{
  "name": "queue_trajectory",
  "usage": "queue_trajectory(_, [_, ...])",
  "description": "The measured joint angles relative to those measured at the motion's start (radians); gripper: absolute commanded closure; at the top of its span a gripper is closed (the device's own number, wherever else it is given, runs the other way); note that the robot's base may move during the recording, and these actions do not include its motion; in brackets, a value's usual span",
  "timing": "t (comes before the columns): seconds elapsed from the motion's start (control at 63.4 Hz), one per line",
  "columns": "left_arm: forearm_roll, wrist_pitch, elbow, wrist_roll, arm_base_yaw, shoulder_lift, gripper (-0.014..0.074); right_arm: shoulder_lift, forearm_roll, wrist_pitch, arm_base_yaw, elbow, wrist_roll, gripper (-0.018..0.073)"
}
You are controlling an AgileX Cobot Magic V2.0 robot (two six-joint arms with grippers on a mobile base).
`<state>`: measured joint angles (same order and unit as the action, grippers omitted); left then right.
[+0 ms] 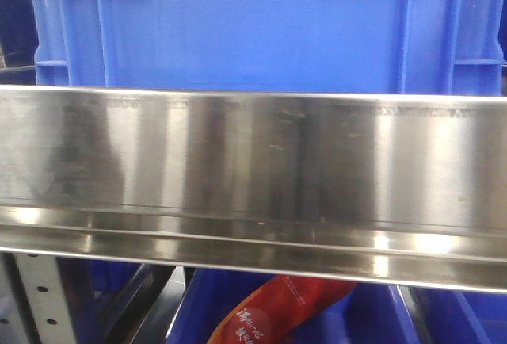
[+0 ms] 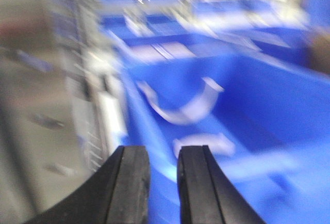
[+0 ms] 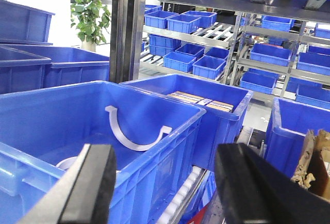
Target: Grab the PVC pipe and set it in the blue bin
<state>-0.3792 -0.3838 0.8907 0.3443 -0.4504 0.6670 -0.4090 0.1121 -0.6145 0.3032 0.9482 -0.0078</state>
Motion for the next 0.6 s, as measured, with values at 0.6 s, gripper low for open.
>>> queue_trajectory(0.6, [0.022,0.144,-0.122,0.0,0.242,-0.215,0.0488,0.0,0.0,0.0,0.0,0.0,0.0,0.0251])
